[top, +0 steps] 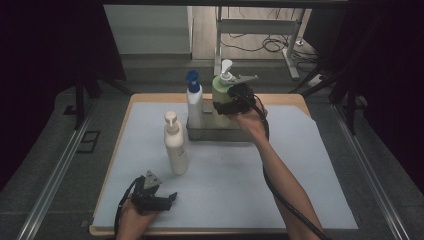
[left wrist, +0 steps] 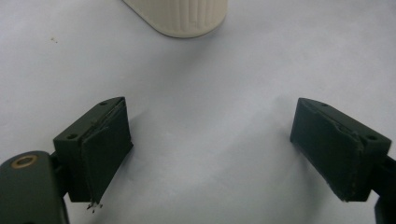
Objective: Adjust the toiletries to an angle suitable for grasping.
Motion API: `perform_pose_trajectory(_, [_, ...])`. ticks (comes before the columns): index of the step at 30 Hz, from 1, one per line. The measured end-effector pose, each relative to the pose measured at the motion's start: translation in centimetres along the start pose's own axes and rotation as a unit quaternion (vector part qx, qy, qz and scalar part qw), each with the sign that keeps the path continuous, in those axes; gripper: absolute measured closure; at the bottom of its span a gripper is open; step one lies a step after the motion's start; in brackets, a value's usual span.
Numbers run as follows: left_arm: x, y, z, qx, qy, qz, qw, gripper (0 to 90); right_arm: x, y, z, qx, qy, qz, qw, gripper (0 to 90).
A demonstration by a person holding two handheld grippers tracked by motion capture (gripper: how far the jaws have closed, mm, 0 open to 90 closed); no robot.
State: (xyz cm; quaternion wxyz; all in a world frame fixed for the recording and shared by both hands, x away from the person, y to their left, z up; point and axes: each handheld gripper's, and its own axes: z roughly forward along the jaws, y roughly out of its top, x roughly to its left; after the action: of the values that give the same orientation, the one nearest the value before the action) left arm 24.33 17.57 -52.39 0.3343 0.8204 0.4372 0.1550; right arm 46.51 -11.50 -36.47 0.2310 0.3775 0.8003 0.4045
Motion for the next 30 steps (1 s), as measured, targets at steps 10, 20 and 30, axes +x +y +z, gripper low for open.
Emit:
perform_pose_trajectory(10, [0.0,0.0,0.0,0.0,0.0,0.0,1.0,12.0,0.1,-0.7,0.9,0.008,0.003,-0.002,1.0,13.2])
perform_pose_trajectory(20, [0.0,0.0,0.0,0.0,0.0,0.0,1.0,12.0,0.2,-1.5,1.5,0.018,0.011,0.002,0.9998,13.2])
perform_pose_trajectory(30, [0.0,0.0,0.0,0.0,0.0,0.0,1.0,12.0,0.1,-2.6,2.1,0.031,0.014,0.005,0.9994,13.2])
